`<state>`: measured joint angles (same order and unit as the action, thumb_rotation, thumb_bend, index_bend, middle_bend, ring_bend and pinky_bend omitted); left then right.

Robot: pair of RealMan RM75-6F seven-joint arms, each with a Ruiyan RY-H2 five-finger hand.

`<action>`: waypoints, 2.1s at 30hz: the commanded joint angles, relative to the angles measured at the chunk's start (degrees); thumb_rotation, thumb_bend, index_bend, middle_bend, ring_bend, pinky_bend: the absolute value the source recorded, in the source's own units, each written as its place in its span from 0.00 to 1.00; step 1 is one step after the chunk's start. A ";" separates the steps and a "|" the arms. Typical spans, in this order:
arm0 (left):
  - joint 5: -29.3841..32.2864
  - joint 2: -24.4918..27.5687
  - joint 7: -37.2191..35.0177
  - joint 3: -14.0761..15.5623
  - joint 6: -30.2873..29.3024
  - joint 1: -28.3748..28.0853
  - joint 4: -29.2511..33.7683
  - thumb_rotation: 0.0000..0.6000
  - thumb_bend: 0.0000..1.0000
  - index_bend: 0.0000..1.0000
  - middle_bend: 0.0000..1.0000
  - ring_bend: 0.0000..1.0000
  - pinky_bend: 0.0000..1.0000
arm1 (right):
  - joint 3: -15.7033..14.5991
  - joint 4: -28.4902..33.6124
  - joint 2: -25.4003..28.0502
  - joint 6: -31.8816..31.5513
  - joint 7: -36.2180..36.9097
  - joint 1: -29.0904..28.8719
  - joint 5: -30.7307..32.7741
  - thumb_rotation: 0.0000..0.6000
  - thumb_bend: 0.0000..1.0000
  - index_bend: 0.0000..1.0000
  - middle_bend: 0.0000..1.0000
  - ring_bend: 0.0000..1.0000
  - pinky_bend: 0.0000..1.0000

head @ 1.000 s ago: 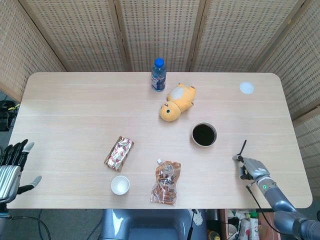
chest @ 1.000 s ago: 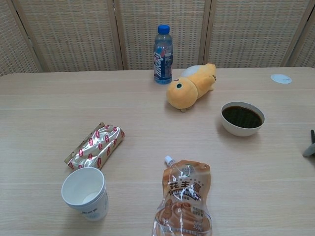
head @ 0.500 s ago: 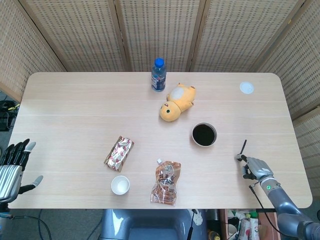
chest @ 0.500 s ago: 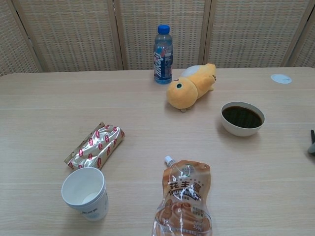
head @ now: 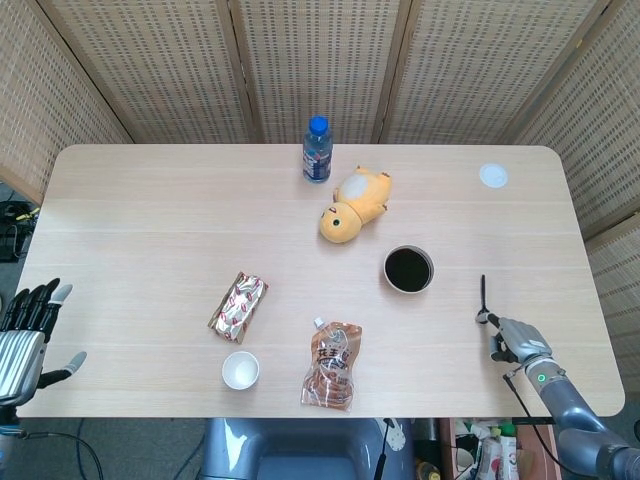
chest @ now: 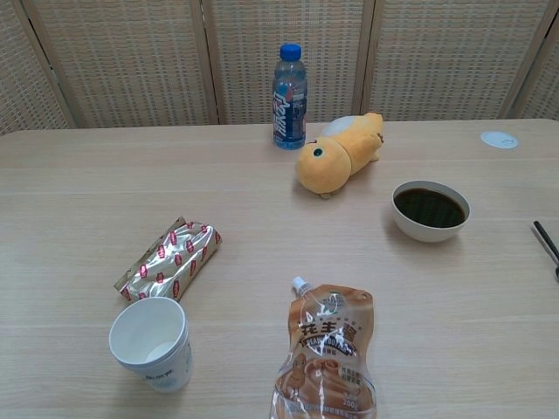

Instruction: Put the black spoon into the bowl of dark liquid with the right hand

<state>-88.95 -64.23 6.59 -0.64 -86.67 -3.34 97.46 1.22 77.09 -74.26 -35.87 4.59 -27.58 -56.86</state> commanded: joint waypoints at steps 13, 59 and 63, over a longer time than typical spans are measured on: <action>0.02 -0.02 0.18 0.09 0.14 -0.07 0.07 1.00 0.23 0.01 0.00 0.00 0.00 | -0.21 -2.11 -0.07 0.79 -0.58 0.13 1.12 1.00 0.91 0.23 0.91 0.96 1.00; 0.24 0.12 0.48 0.55 0.11 0.32 0.46 1.00 0.23 0.01 0.00 0.00 0.00 | -0.65 -1.56 1.83 1.22 -6.86 -2.62 4.69 1.00 0.91 0.25 0.91 0.96 1.00; 0.22 0.18 0.79 0.56 0.04 0.36 0.68 1.00 0.23 0.01 0.00 0.00 0.00 | -0.81 -2.44 1.51 1.65 -6.57 -2.50 4.68 1.00 0.91 0.25 0.91 0.96 1.00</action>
<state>-88.73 -64.06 7.36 -0.08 -86.63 -2.98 98.12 0.45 74.73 -72.70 -34.28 -2.03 -30.12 -52.15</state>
